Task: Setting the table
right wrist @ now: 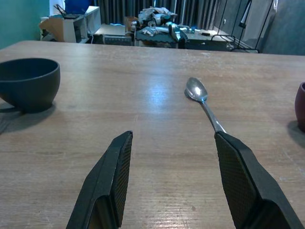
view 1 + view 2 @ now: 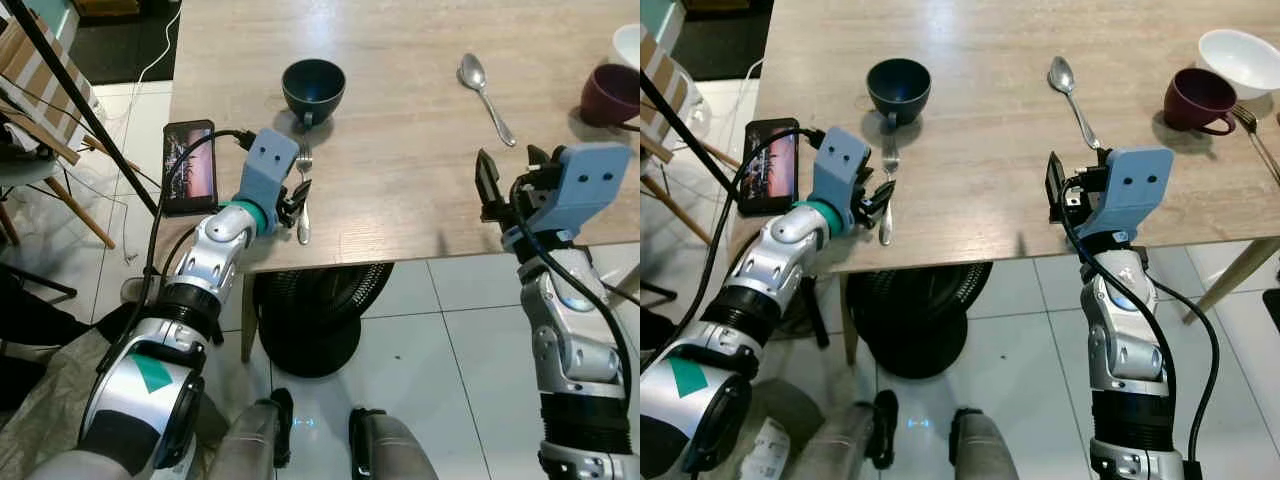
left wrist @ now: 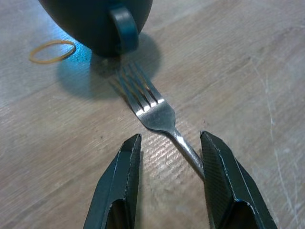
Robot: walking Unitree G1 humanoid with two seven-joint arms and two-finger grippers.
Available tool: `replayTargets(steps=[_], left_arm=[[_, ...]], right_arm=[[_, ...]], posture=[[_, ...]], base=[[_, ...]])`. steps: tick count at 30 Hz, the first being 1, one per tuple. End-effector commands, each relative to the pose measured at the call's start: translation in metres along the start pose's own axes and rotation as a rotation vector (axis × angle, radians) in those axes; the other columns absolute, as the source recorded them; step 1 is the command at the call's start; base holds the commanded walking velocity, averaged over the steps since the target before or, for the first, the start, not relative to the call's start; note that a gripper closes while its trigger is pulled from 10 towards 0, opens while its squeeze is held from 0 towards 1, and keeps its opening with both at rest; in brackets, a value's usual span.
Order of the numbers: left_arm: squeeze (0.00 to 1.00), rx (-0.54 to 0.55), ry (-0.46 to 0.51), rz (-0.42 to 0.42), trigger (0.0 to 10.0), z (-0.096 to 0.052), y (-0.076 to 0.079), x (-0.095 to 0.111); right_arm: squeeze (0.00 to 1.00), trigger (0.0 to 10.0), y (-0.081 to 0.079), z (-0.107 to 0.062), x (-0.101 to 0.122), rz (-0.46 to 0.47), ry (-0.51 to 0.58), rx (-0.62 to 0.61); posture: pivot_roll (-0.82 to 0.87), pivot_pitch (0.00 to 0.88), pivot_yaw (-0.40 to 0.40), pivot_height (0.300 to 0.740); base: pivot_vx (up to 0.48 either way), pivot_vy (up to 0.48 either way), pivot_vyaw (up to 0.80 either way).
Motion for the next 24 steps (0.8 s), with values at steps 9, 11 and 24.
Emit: replayTargets(steps=[9,11,24], left_arm=[[0.0,0.026,-0.073,-0.205,10.0,0.008,0.019,0.007],[0.0,0.026,-0.101,-0.259,10.0,0.009,0.023,0.004],[0.0,0.19,-0.319,-0.331,10.0,0.0,0.024,-0.033]], right_arm=[[0.0,10.0,-0.002,-0.004,-0.005,0.007,-0.024,0.006],[0.0,10.0,-0.002,-0.005,-0.005,0.006,-0.026,0.007],[0.0,10.0,-0.001,-0.004,-0.006,0.009,-0.03,0.007]], posture=[[-0.07,0.167,0.103,0.74],[-0.07,0.166,0.101,0.74],[-0.06,0.152,0.104,0.74]], base=[[0.0,0.0,0.0],[0.0,0.0,0.0],[0.0,0.0,0.0]])
Point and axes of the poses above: a point about 5 cm out from each wrist's last joint towards the gripper, its own z axis pointing out of the wrist towards the gripper, its own x axis along the axis of the wrist's last joint, y = z × x, the point moved 6 cm from there along z, pointing out of the wrist towards the gripper, and after that the axes turned 11 degrees about -z, right-handed, at the moved point
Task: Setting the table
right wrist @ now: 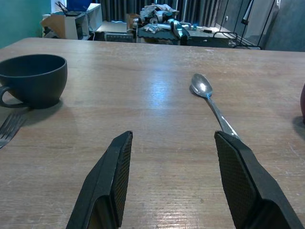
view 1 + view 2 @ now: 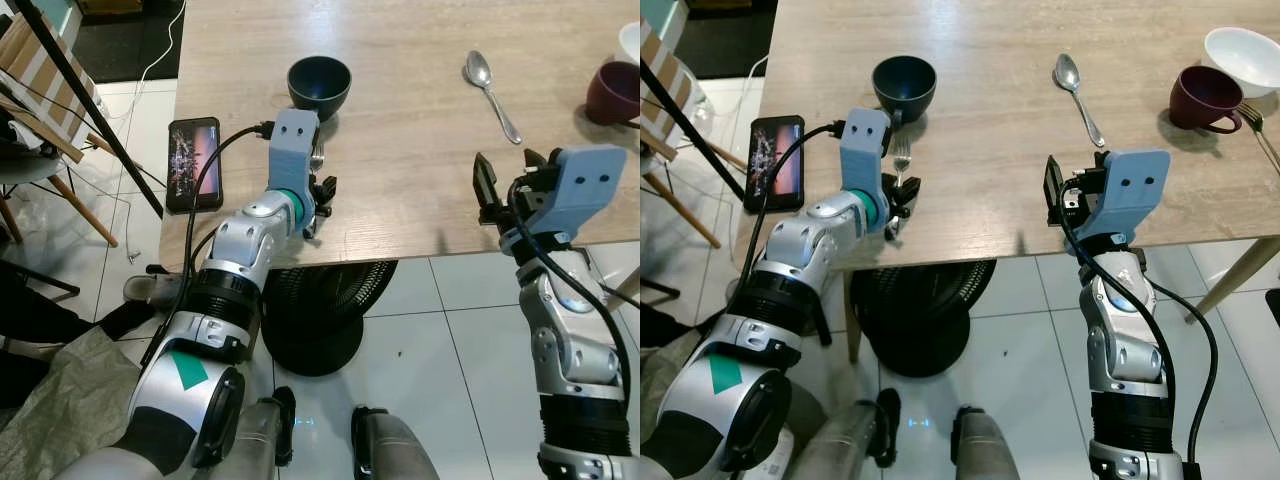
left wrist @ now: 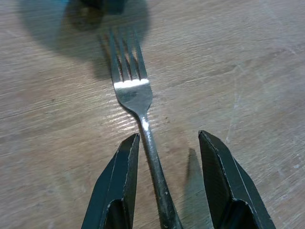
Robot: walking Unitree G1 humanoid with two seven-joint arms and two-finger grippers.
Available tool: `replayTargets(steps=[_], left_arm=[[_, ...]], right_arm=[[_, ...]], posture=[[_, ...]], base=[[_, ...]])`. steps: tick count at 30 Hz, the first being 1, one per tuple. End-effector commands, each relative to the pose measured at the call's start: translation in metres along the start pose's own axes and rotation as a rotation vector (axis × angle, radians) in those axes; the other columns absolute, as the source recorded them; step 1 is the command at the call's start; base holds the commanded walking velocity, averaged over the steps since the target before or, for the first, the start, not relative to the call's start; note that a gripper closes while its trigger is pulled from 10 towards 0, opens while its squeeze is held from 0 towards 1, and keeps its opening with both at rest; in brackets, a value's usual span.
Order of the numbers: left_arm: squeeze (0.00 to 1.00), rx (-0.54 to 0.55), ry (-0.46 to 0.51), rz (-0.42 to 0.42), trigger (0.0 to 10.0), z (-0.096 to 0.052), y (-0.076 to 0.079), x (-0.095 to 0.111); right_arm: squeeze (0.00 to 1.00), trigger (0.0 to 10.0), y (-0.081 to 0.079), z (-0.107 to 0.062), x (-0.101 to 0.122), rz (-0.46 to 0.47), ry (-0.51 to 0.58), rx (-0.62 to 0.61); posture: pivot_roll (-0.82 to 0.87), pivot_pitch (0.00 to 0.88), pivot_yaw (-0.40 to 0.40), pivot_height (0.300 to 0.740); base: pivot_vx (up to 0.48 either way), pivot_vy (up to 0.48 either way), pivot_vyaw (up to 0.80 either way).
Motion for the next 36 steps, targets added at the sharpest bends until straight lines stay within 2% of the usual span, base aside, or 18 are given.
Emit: replayTargets(steps=[1,3,4,5,6,7,9,16,21,27,33,34,35,36], left_arm=[[0.0,0.137,-0.126,0.016,10.0,-0.001,-0.03,-0.034],[0.0,0.153,-0.134,0.027,10.0,-0.001,-0.033,-0.035],[0.0,0.204,-0.141,0.046,10.0,-0.003,-0.045,-0.038],[0.0,0.204,-0.141,0.046,10.0,-0.003,-0.045,-0.038],[0.0,0.253,-0.15,0.053,10.0,-0.006,-0.057,-0.041],[0.0,0.253,-0.15,0.053,10.0,-0.006,-0.057,-0.041],[0.0,0.315,-0.185,0.061,10.0,-0.011,-0.076,-0.051],[0.0,0.304,-0.266,0.096,10.0,-0.017,-0.09,-0.072],[0.0,0.259,-0.27,0.134,10.0,-0.016,-0.092,-0.076],[0.0,0.173,-0.243,0.153,10.0,-0.013,-0.084,-0.069],[0.0,0.165,-0.245,0.157,10.0,-0.013,-0.085,-0.069],[0.0,0.166,-0.25,0.159,8.3,-0.013,-0.088,-0.071],[0.0,0.171,-0.252,0.152,0.0,-0.014,-0.09,-0.073],[0.0,0.171,-0.252,0.152,0.0,-0.014,-0.09,-0.073]], right_arm=[[0.0,10.0,0.0,-0.003,-0.004,0.006,-0.016,0.001],[0.0,10.0,0.0,-0.003,-0.004,0.006,-0.016,0.001],[0.0,10.0,0.0,-0.003,-0.004,0.008,-0.016,0.001],[0.0,10.0,0.0,-0.003,-0.004,0.008,-0.016,0.001],[0.0,10.0,0.0,-0.003,-0.005,0.011,-0.017,0.0],[0.0,10.0,0.0,-0.003,-0.005,0.011,-0.017,0.0],[0.0,10.0,-0.001,-0.004,-0.006,0.016,-0.021,-0.001],[0.0,10.0,-0.002,-0.004,-0.007,0.021,-0.025,0.0],[0.0,10.0,-0.001,-0.004,-0.007,0.022,-0.026,-0.002],[0.0,10.0,0.0,-0.005,-0.007,0.022,-0.028,-0.005],[0.0,10.0,0.0,-0.004,-0.007,0.023,-0.027,-0.004],[0.0,10.0,0.0,-0.004,-0.007,0.024,-0.027,-0.005],[0.0,10.0,0.0,-0.004,-0.007,0.023,-0.027,-0.005],[0.0,10.0,0.0,-0.004,-0.007,0.023,-0.027,-0.005]], posture=[[-0.06,0.152,0.104,0.74],[-0.06,0.152,0.104,0.74],[-0.05,0.154,0.11,0.74],[-0.05,0.154,0.11,0.74],[-0.05,0.154,0.11,0.74],[-0.05,0.154,0.11,0.74],[-0.04,0.16,0.109,0.74],[-0.04,0.169,0.107,0.74],[-0.04,0.172,0.106,0.74],[-0.04,0.173,0.104,0.74],[-0.05,0.176,0.103,0.74],[-0.05,0.176,0.102,0.74],[-0.05,0.18,0.098,0.74],[-0.05,0.18,0.098,0.74]], base=[[0.0,0.0,0.0],[0.0,0.0,0.0],[0.0,0.0,0.0],[0.0,0.0,0.0],[0.0,0.0,0.0],[0.0,0.0,0.0],[0.0,0.0,0.0],[0.0,0.0,0.0],[0.0,0.0,0.0],[0.0,0.0,0.0],[0.0,0.0,0.0],[0.0,0.0,0.0],[0.0,0.0,0.0],[0.0,0.0,0.0]])
Point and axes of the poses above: a point about 5 cm out from each wrist's last joint towards the gripper, its own z axis pointing out of the wrist towards the gripper, its own x axis along the axis of the wrist's last joint, y = z × x, the point moved 6 cm from there along z, pointing out of the wrist towards the gripper, and after that the axes turned 11 degrees about -z, right-handed, at the moved point
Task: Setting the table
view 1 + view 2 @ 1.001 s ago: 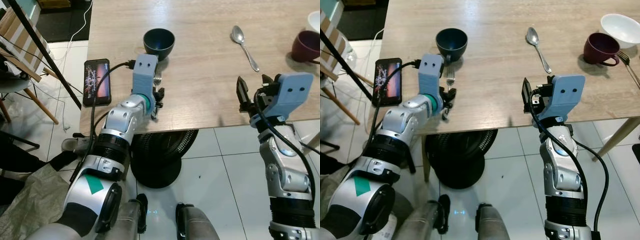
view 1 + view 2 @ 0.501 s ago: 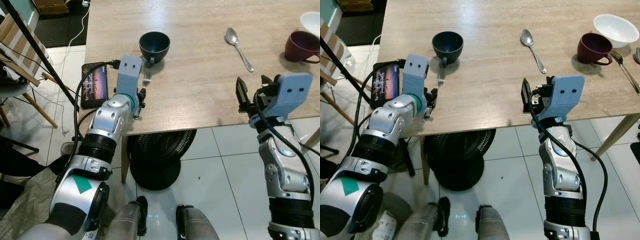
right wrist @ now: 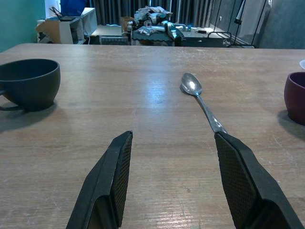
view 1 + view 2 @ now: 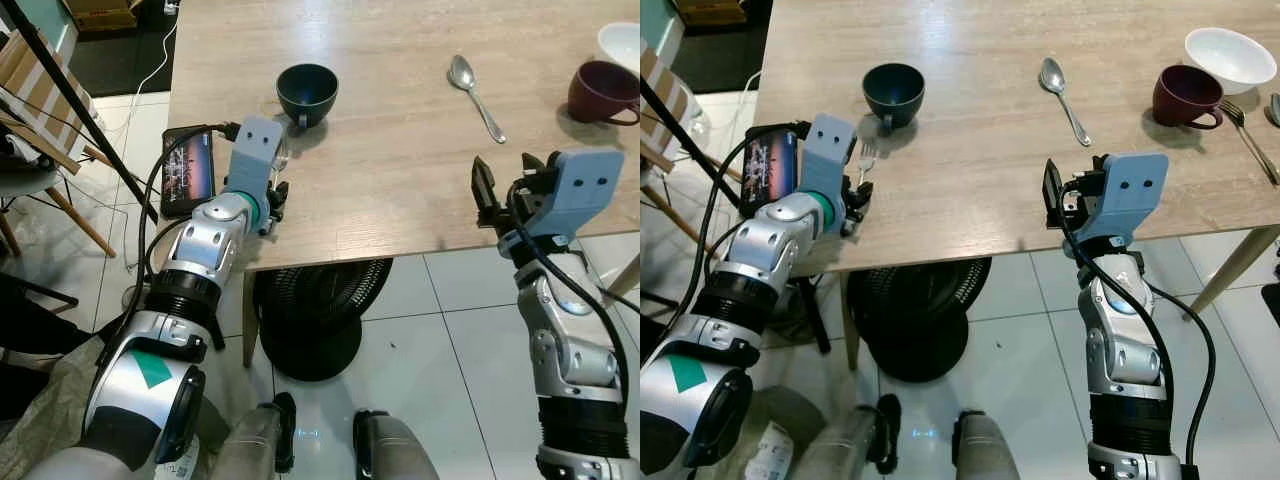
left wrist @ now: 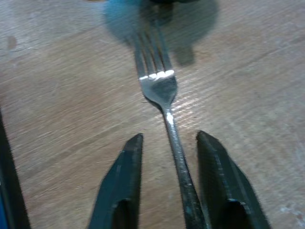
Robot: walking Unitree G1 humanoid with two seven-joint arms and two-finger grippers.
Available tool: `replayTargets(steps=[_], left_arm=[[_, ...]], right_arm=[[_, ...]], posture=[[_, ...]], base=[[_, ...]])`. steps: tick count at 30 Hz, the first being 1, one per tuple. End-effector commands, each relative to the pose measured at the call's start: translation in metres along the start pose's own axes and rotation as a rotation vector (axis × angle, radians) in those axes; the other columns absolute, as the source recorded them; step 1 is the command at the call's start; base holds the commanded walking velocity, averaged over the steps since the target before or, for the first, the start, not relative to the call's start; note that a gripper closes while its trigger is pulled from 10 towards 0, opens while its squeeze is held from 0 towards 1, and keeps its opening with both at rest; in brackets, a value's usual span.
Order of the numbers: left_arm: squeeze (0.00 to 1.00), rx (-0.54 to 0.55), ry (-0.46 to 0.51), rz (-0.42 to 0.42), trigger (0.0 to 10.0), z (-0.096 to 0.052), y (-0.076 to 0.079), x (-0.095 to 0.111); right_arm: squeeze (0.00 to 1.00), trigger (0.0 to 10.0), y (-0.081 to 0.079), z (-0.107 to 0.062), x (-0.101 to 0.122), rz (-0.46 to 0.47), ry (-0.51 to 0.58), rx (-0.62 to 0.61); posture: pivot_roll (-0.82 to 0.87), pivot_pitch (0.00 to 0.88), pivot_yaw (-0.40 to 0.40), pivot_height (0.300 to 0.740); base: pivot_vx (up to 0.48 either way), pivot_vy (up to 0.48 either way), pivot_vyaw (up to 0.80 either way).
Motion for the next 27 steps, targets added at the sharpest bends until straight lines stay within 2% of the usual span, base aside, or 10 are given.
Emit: replayTargets(steps=[1,5,10,11,14,17,20,24,25,27], left_arm=[[0.0,0.04,-0.238,-0.045,0.0,-0.002,-0.013,-0.074],[0.0,0.046,-0.24,-0.05,0.0,-0.002,-0.014,-0.076],[0.0,0.062,-0.221,-0.008,0.0,-0.002,-0.017,-0.074],[0.0,0.059,-0.193,0.059,0.0,-0.001,-0.017,-0.07],[0.0,0.055,-0.184,0.079,0.0,0.0,-0.016,-0.069],[0.0,0.027,-0.138,0.147,0.0,0.001,-0.012,-0.063],[0.0,0.027,-0.138,0.147,0.0,0.001,-0.012,-0.063],[0.0,0.022,-0.062,0.166,0.0,0.002,-0.008,-0.049],[0.0,0.033,-0.009,0.158,0.0,0.001,-0.005,-0.038],[0.0,0.042,0.033,0.151,0.4,-0.001,-0.002,-0.03]], right_arm=[[0.0,10.0,0.002,-0.003,-0.003,0.01,-0.013,-0.006],[0.0,10.0,0.002,-0.003,-0.003,0.01,-0.014,-0.006],[0.0,10.0,0.002,-0.002,-0.003,0.01,-0.013,-0.004],[0.0,10.0,0.002,-0.002,-0.003,0.012,-0.013,-0.004],[0.0,10.0,0.002,-0.001,-0.003,0.012,-0.013,-0.005],[0.0,10.0,0.002,-0.001,-0.002,0.013,-0.012,-0.009],[0.0,10.0,0.002,-0.001,-0.002,0.013,-0.012,-0.009],[0.0,10.0,0.003,-0.001,-0.002,0.014,-0.01,-0.01],[0.0,10.0,0.003,-0.001,-0.001,0.014,-0.008,-0.011],[0.0,10.0,0.003,-0.001,-0.001,0.014,-0.006,-0.011]], posture=[[-0.05,0.18,0.098,0.74],[-0.05,0.18,0.096,0.74],[-0.05,0.178,0.094,0.74],[-0.05,0.178,0.097,0.74],[-0.05,0.178,0.097,0.74],[-0.05,0.177,0.098,0.74],[-0.05,0.177,0.098,0.74],[-0.05,0.175,0.097,0.74],[-0.05,0.174,0.098,0.74],[-0.05,0.174,0.098,0.74]], base=[[0.0,0.0,0.0],[0.0,0.0,0.0],[0.0,0.0,0.0],[0.0,0.0,0.0],[0.0,0.0,0.0],[0.0,0.0,0.0],[0.0,0.0,0.0],[0.0,0.0,0.0],[0.0,0.0,0.0],[0.0,0.0,0.0]])
Point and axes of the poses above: a point about 5 cm out from each wrist's last joint towards the gripper, its own z axis pointing out of the wrist towards the gripper, its own x axis along the axis of the wrist's last joint, y = z × x, the point moved 6 cm from there along z, pointing out of the wrist towards the gripper, and after that the axes turned 11 degrees about -z, right-handed, at the moved point
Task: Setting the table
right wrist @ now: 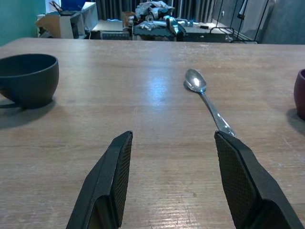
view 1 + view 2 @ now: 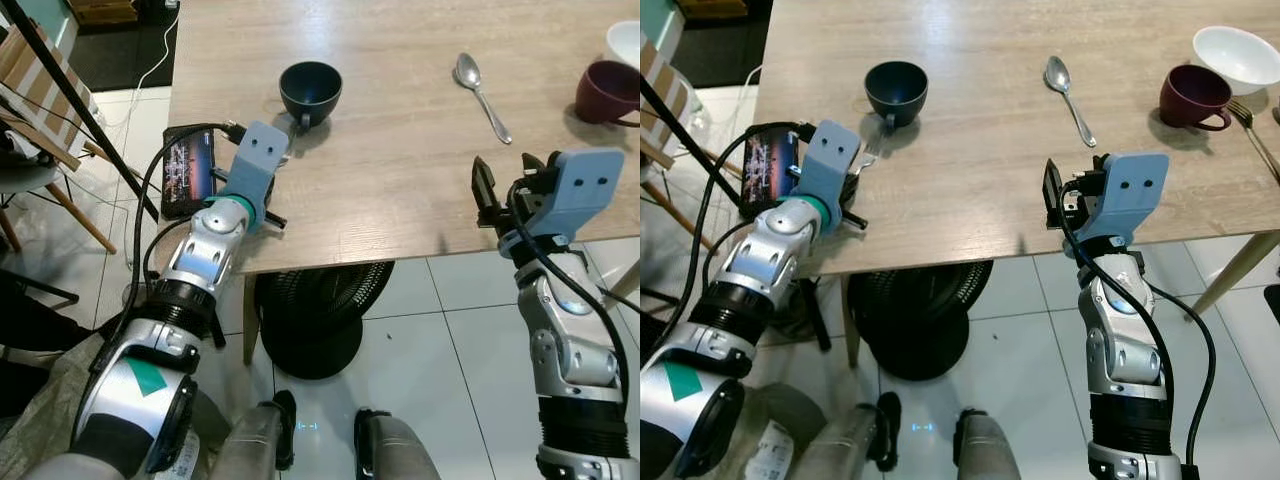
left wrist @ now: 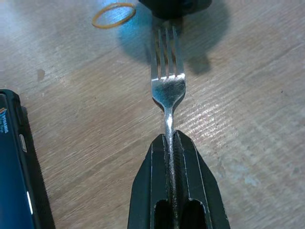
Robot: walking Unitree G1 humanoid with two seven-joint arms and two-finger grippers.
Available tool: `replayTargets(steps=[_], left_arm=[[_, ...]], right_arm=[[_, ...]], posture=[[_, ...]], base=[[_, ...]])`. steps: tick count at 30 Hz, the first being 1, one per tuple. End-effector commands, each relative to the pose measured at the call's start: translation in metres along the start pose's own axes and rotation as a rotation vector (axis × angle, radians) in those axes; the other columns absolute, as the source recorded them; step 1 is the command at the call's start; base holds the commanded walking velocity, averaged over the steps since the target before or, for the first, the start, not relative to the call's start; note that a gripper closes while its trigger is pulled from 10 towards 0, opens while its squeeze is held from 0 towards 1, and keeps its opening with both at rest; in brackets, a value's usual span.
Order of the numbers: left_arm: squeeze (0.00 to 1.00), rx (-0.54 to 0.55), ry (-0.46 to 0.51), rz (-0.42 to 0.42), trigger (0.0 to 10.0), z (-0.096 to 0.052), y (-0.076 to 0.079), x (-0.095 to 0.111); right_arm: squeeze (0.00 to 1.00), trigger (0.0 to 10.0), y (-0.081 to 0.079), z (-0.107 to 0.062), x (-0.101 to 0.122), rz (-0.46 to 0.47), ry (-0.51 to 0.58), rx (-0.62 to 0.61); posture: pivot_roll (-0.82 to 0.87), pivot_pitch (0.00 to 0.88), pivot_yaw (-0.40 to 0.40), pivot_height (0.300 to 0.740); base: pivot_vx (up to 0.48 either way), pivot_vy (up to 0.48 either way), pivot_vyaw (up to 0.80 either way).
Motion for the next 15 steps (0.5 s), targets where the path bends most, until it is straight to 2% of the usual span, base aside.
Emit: replayTargets(steps=[1,3,5,7,9,11,15], left_arm=[[0.0,0.015,-0.094,-0.016,10.0,-0.004,0.002,-0.032],[0.0,0.002,-0.051,-0.065,10.0,-0.008,0.011,-0.021],[0.0,0.002,-0.051,-0.065,10.0,-0.008,0.011,-0.021],[0.0,-0.076,0.001,-0.156,10.0,-0.012,0.032,-0.006],[0.0,-0.076,0.001,-0.156,10.0,-0.012,0.032,-0.006],[0.0,-0.141,0.044,-0.197,10.0,-0.014,0.047,0.007],[0.0,-0.164,0.063,-0.199,10.0,-0.014,0.052,0.013]], right_arm=[[0.0,10.0,0.002,-0.001,0.0,0.014,-0.005,-0.009],[0.0,10.0,0.002,0.0,0.0,0.015,-0.003,-0.007],[0.0,10.0,0.002,0.0,0.0,0.015,-0.003,-0.007],[0.0,10.0,0.0,0.002,0.001,0.017,0.0,-0.001],[0.0,10.0,0.0,0.002,0.001,0.017,0.0,-0.001],[0.0,10.0,-0.002,0.004,0.002,0.019,0.005,0.005],[0.0,10.0,-0.003,0.005,0.003,0.019,0.009,0.007]], posture=[[-0.05,0.174,0.098,0.74],[-0.04,0.173,0.095,0.74],[-0.04,0.173,0.095,0.74],[-0.04,0.169,0.091,0.74],[-0.04,0.169,0.091,0.74],[-0.05,0.16,0.091,0.74],[-0.05,0.16,0.091,0.74]], base=[[0.0,0.0,0.0],[0.0,0.0,0.0],[0.0,0.0,0.0],[0.0,0.0,0.0],[0.0,0.0,0.0],[0.0,0.0,0.0],[0.0,0.0,0.0]])
Point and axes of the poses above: a point about 5 cm out from each wrist's last joint towards the gripper, its own z axis pointing out of the wrist towards the gripper, its own x axis along the axis of the wrist's last joint, y = z × x, the point moved 6 cm from there along z, pointing out of the wrist towards the gripper, and after that the axes turned 11 degrees about -z, right-handed, at the moved point
